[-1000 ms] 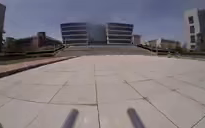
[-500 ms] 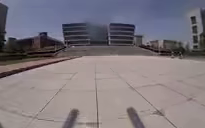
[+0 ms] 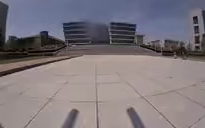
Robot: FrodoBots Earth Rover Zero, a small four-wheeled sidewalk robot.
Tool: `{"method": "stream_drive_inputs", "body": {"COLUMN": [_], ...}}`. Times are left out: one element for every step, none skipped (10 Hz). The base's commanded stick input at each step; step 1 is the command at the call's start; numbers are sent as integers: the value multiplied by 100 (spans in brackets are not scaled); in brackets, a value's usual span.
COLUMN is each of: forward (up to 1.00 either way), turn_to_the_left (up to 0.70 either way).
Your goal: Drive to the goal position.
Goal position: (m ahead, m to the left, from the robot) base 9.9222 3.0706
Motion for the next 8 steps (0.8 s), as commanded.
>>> {"method": "stream_drive_inputs", "body": {"forward": [70,70,70,70,70,70,70,70], "turn_to_the_left": [0,0,0,0,0,0,0,0]}}
